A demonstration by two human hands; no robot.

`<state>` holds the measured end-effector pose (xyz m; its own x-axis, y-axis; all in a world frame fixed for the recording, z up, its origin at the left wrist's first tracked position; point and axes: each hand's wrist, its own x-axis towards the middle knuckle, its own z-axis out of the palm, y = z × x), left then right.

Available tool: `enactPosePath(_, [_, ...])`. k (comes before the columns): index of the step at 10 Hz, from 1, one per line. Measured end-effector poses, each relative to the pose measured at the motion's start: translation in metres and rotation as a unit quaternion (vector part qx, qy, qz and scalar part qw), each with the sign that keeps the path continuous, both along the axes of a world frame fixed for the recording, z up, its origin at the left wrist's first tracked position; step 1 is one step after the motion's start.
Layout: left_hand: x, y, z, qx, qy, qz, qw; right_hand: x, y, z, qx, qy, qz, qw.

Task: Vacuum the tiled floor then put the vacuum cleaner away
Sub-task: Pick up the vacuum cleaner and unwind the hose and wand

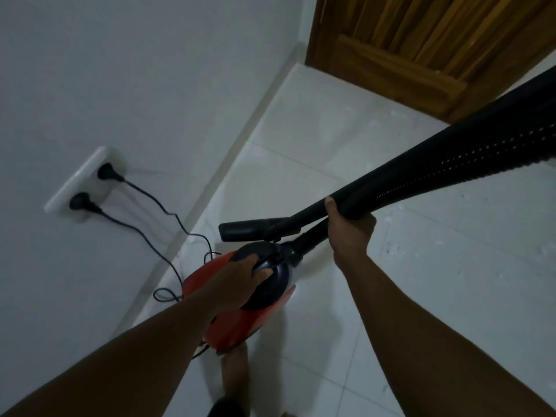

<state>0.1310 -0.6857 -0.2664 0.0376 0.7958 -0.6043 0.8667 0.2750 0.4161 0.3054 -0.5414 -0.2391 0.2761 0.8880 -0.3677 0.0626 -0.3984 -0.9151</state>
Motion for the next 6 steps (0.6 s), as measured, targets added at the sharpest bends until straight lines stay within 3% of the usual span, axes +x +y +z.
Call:
enactPosePath(1, [0.021,-0.042,-0.005,0.01,0.009,0.0,1.0,0.024,-0.049,-0.007,-0.012,0.001,0.012,1.0])
enactPosePath(2, [0.049,-0.091,-0.006,0.007,-0.025,0.145,0.989,0.044,-0.095,-0.012,-0.015,0.005,0.019,1.0])
enactPosePath(4, [0.097,-0.202,-0.01,-0.068,-0.021,0.104,0.992,0.092,-0.215,-0.038,-0.054,0.01,0.015,0.998])
enactPosePath(6, [0.113,-0.299,-0.015,-0.108,-0.077,0.091,0.987,0.111,-0.313,-0.064,-0.112,0.007,0.029,0.993])
